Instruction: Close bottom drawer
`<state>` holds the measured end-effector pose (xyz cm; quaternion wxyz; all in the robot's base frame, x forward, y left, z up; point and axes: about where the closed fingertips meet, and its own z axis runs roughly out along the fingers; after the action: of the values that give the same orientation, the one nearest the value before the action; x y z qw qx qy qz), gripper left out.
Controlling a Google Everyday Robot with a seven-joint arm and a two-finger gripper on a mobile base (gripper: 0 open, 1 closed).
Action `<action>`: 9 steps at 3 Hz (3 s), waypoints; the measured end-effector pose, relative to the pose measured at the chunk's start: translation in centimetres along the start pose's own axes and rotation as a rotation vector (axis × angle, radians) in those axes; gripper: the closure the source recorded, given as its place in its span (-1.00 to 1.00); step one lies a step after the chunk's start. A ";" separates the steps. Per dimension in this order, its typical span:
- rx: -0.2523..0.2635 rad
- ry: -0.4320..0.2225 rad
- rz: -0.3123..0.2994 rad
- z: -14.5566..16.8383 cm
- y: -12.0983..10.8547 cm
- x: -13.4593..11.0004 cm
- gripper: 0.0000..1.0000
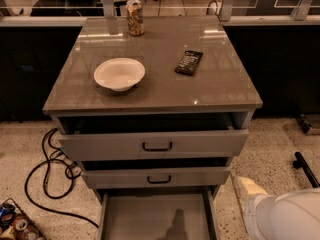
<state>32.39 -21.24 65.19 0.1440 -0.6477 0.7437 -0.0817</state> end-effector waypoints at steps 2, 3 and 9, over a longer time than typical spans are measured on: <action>-0.009 -0.006 -0.094 5.2 6.3 0.3 -1.00; -0.009 -0.006 -0.094 5.2 6.3 0.3 -1.00; -0.233 -0.123 0.060 25.2 14.2 -5.9 -1.00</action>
Offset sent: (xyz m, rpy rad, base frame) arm -0.0604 0.0222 -0.1213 -0.0048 0.0250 0.1274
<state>27.81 -11.66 37.67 0.1154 -0.6414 0.7568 0.0495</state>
